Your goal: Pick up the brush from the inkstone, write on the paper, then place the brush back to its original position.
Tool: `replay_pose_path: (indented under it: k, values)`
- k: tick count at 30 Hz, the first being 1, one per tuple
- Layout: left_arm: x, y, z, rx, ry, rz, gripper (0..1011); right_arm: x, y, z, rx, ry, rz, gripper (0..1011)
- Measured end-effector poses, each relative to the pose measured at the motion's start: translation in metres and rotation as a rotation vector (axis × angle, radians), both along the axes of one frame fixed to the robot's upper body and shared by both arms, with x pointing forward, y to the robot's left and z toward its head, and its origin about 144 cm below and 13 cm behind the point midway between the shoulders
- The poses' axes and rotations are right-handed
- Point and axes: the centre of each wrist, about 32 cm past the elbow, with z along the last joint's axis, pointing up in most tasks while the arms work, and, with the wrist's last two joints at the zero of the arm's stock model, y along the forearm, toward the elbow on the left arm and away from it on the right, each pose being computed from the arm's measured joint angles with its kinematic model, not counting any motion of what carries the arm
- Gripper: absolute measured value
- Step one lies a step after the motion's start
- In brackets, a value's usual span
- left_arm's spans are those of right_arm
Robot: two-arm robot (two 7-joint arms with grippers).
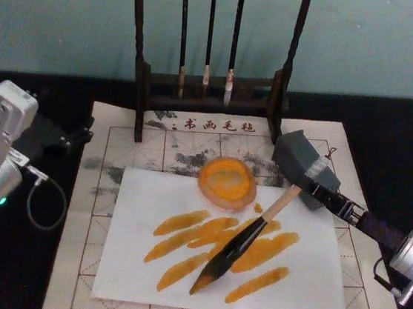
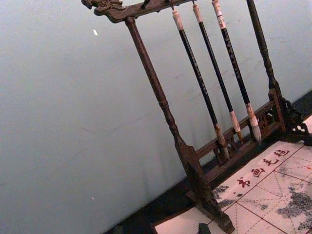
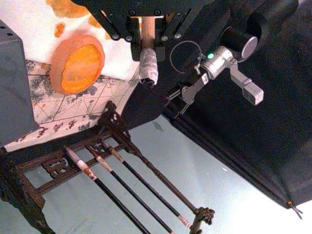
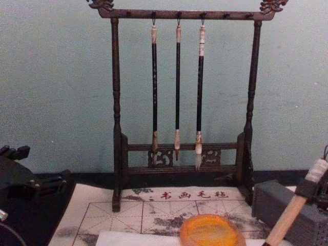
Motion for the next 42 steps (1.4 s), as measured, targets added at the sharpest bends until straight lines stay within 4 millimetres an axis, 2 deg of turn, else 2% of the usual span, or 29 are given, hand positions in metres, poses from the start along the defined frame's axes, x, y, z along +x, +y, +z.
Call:
replay_pose_path:
  k: [42]
  values:
    - [0.0, 0.0, 0.0, 0.0, 0.0, 0.0, 1001, -0.0031, -0.0096, -0.0006, -0.042, -0.006, -0.038, 183]
